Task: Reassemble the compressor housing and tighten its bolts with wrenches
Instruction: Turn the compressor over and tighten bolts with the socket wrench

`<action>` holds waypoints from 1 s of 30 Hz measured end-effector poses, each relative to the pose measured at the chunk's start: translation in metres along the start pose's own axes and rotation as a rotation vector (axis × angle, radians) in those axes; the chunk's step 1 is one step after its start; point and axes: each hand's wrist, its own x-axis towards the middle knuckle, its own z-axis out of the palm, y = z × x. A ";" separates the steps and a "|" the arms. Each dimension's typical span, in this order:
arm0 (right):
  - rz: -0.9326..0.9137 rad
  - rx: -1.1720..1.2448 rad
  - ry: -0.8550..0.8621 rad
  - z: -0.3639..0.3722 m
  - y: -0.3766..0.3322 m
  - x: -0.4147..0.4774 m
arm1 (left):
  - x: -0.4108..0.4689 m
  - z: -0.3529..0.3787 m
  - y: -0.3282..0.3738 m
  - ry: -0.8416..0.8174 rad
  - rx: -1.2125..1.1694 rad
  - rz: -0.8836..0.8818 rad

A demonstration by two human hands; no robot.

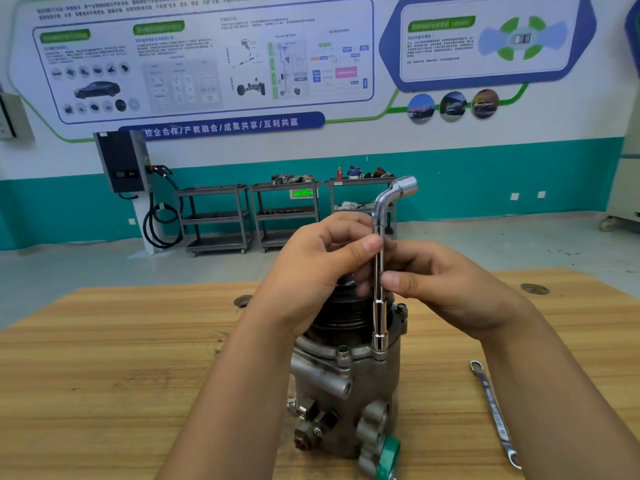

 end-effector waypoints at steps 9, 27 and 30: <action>-0.005 -0.009 0.049 0.001 0.002 0.003 | 0.000 0.000 -0.004 0.004 0.096 0.001; -0.006 -0.002 0.015 -0.001 0.001 0.002 | -0.001 0.004 -0.002 0.009 0.009 0.014; -0.013 -0.017 0.042 -0.002 0.001 0.003 | -0.002 0.009 0.000 0.063 0.075 0.014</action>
